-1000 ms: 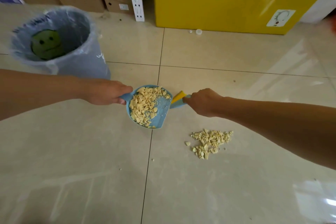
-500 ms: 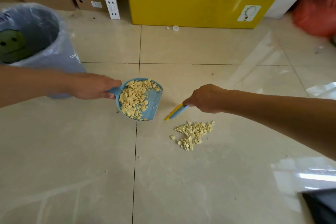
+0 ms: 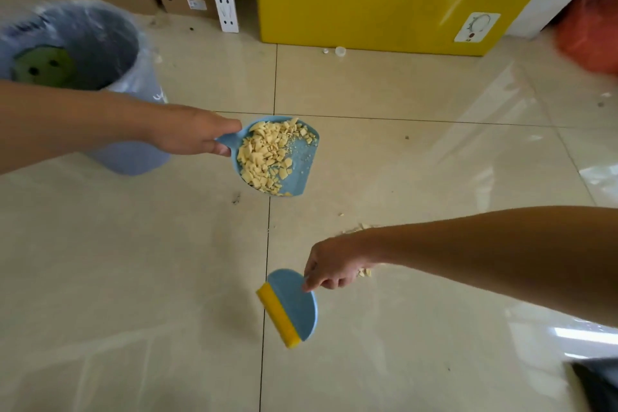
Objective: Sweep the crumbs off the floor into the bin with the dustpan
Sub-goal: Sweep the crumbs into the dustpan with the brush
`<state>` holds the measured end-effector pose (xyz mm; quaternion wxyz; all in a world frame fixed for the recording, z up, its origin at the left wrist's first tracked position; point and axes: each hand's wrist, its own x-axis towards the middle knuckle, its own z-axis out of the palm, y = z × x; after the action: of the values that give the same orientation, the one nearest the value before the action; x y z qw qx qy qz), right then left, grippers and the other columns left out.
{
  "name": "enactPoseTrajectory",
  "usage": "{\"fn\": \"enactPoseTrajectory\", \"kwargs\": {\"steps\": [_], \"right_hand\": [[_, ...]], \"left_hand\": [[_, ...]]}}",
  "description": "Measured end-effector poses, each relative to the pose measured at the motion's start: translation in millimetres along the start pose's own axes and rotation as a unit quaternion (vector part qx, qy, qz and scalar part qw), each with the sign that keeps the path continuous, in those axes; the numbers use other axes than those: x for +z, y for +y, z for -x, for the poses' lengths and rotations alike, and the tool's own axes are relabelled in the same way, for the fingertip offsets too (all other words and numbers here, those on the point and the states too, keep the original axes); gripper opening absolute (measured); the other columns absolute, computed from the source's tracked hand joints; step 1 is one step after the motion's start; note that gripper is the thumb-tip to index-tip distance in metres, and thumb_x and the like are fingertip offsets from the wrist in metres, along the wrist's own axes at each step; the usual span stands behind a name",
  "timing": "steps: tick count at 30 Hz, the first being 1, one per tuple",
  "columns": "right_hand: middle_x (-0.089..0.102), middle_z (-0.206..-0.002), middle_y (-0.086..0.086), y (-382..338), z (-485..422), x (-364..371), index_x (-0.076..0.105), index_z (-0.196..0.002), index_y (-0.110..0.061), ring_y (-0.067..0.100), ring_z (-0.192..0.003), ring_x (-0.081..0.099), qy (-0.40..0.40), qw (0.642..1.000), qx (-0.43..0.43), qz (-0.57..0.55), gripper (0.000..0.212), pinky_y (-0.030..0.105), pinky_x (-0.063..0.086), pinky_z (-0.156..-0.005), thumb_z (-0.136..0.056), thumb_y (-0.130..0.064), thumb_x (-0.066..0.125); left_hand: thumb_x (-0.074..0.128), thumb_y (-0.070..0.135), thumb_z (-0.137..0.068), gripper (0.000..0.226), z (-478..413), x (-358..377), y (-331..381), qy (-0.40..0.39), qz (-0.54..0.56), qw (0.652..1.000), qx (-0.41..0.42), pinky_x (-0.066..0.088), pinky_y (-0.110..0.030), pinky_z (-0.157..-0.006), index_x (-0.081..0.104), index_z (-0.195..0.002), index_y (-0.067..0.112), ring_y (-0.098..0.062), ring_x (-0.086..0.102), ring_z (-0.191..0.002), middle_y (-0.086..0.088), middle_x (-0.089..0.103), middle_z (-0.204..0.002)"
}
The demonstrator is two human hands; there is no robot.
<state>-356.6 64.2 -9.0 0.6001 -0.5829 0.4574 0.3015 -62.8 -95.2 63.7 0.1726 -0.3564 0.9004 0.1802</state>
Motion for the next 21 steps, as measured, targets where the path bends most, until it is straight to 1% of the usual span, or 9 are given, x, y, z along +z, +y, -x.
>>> {"fn": "enactPoseTrajectory", "kwargs": {"steps": [2, 4, 5, 7, 9, 12, 14, 18, 21], "right_hand": [[0.045, -0.054, 0.001, -13, -14, 7, 0.068, -0.096, 0.000, 0.015, -0.045, 0.035, 0.059, 0.998, -0.004, 0.021, 0.026, 0.022, 0.029, -0.047, -0.095, -0.025, 0.059], [0.051, -0.061, 0.007, -20, -20, -1, 0.069, -0.100, 0.002, 0.020, -0.051, 0.044, 0.125, 0.991, -0.011, 0.040, 0.031, 0.024, 0.036, -0.052, -0.096, -0.027, 0.057], [0.053, -0.065, 0.010, -20, -21, -9, 0.070, -0.099, 0.001, 0.021, -0.056, 0.048, 0.154, 0.987, -0.012, 0.041, 0.032, 0.025, 0.038, -0.054, -0.097, -0.028, 0.057], [0.053, -0.066, 0.011, -13, -22, -29, 0.071, -0.099, -0.001, 0.021, -0.057, 0.049, 0.207, 0.978, -0.003, 0.023, 0.030, 0.025, 0.038, -0.051, -0.097, -0.028, 0.057], [0.048, -0.055, 0.006, 4, -20, -51, 0.069, -0.104, -0.001, 0.017, -0.044, 0.042, 0.230, 0.973, 0.019, -0.028, 0.027, 0.023, 0.032, -0.044, -0.098, -0.025, 0.057], [0.037, -0.045, -0.003, 38, -8, -81, 0.064, -0.111, 0.002, 0.010, -0.035, 0.029, 0.214, 0.968, 0.063, -0.111, 0.027, 0.020, 0.023, -0.039, -0.100, -0.021, 0.055], [0.037, -0.045, -0.005, 59, 4, -97, 0.063, -0.113, 0.001, 0.009, -0.034, 0.028, 0.193, 0.970, 0.103, -0.110, 0.027, 0.019, 0.022, -0.038, -0.101, -0.022, 0.052], [0.031, -0.045, -0.006, 93, 32, -117, 0.061, -0.098, -0.010, 0.008, -0.035, 0.023, 0.143, 0.968, 0.186, -0.091, 0.022, 0.018, 0.018, -0.041, -0.102, -0.027, 0.049], [0.029, -0.049, -0.006, 112, 50, -122, 0.059, -0.090, -0.015, 0.009, -0.038, 0.022, 0.112, 0.966, 0.197, -0.125, 0.022, 0.020, 0.017, -0.043, -0.102, -0.028, 0.047]], "left_hand": [[0.037, 0.077, -0.085, 0.055, 0, -1, 9, -0.011, -0.006, 1.000, -0.007, 0.042, -0.033, -0.082, 0.040, -0.109, 0.028, -0.011, 0.048, -0.089, 0.012, 0.049, -0.105], [0.051, 0.045, -0.097, 0.022, 1, 2, 8, -0.039, 0.013, 0.999, -0.017, 0.049, -0.039, -0.080, 0.042, -0.100, 0.025, -0.017, 0.055, -0.086, 0.002, 0.056, -0.097], [0.052, 0.038, -0.098, 0.017, 2, 1, 8, -0.047, 0.031, 0.998, -0.029, 0.050, -0.042, -0.080, 0.042, -0.099, 0.025, -0.019, 0.056, -0.086, -0.001, 0.056, -0.094], [0.052, 0.036, -0.099, 0.014, 6, -1, 9, -0.064, 0.061, 0.995, -0.043, 0.051, -0.043, -0.079, 0.042, -0.099, 0.026, -0.021, 0.057, -0.085, -0.003, 0.056, -0.093], [0.051, 0.036, -0.100, 0.013, 8, 0, 9, -0.077, 0.069, 0.994, -0.047, 0.051, -0.042, -0.077, 0.042, -0.099, 0.027, -0.022, 0.057, -0.085, -0.003, 0.056, -0.093], [0.050, 0.034, -0.101, 0.015, 7, 4, 14, -0.096, 0.053, 0.993, -0.051, 0.047, -0.033, -0.075, 0.043, -0.102, 0.021, -0.021, 0.057, -0.086, -0.003, 0.056, -0.095], [0.050, 0.034, -0.101, 0.015, 4, 7, 18, -0.103, 0.046, 0.992, -0.050, 0.046, -0.030, -0.073, 0.042, -0.100, 0.021, -0.020, 0.057, -0.085, -0.003, 0.055, -0.094], [0.050, 0.037, -0.100, 0.017, -3, 16, 17, -0.114, 0.042, 0.992, -0.034, 0.049, -0.034, -0.076, 0.038, -0.090, 0.029, -0.019, 0.057, -0.084, -0.002, 0.056, -0.092], [0.050, 0.038, -0.100, 0.017, -6, 22, 18, -0.120, 0.030, 0.992, -0.027, 0.050, -0.032, -0.078, 0.040, -0.094, 0.027, -0.016, 0.057, -0.084, -0.001, 0.057, -0.094]]}}
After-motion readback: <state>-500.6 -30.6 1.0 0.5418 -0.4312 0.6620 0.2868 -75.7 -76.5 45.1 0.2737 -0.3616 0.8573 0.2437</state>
